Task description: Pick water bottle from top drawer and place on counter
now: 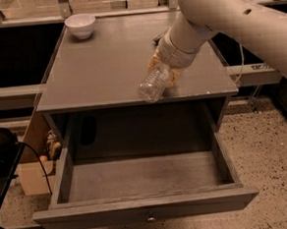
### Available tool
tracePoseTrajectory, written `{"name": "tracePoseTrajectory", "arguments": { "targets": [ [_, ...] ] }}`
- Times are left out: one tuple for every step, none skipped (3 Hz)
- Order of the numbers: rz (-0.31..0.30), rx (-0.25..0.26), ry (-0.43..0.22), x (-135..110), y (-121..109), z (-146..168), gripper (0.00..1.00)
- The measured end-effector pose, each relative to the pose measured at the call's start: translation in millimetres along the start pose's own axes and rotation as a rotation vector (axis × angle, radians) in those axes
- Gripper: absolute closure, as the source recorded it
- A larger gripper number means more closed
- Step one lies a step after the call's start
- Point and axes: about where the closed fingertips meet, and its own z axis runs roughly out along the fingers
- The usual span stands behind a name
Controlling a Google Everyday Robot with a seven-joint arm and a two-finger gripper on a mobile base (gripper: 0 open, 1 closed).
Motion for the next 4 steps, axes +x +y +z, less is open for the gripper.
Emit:
{"name": "tracePoseTrajectory", "arguments": {
  "targets": [
    [0.038, 0.090, -0.062, 1.2, 3.3, 3.5, 1.00],
    [0.036, 0.087, -0.052, 3.6, 2.5, 4.4, 1.00],
    [0.027, 0.067, -0.020, 9.0, 1.2, 9.7, 1.00],
    [0.056, 0.035, 0.041, 17.3, 2.0, 17.0, 1.00]
  ]
}}
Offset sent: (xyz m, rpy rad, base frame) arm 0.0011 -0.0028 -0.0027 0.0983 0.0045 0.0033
